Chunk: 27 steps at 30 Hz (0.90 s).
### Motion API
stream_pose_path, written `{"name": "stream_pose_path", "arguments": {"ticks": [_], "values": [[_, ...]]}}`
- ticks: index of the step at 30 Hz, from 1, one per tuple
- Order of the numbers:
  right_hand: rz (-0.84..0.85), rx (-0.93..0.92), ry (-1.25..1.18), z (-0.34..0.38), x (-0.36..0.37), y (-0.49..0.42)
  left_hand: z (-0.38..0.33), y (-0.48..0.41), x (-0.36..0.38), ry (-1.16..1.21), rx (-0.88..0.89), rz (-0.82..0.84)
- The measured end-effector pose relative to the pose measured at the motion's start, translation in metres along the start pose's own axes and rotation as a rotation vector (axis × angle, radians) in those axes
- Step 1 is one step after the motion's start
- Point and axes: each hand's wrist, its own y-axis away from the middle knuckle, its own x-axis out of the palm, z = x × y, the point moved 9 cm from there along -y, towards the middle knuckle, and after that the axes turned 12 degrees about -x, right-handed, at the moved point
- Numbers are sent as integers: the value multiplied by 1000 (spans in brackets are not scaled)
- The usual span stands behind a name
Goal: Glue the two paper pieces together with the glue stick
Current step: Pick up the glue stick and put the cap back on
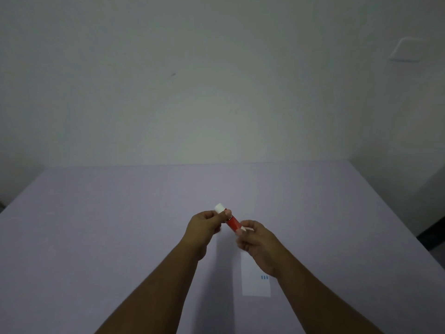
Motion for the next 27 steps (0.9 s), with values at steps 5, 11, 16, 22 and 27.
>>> {"name": "stream_pose_path", "arguments": {"ticks": [5, 11, 16, 22, 27], "values": [[-4, 6, -1, -3, 0, 0, -2, -1, -2, -9, 4, 1], [1, 33, -56, -5, 2, -3, -3, 0, -2, -29, 2, 5], [-40, -73, 114, 4, -5, -4, -7, 2, 0, -58, 2, -1], [-7, 29, -73, -4, -2, -5, -11, 3, 4, -53, 1, 3], [-24, -59, 88, 0, -6, -8, -11, 2, 3, -44, -12, -15]]}}
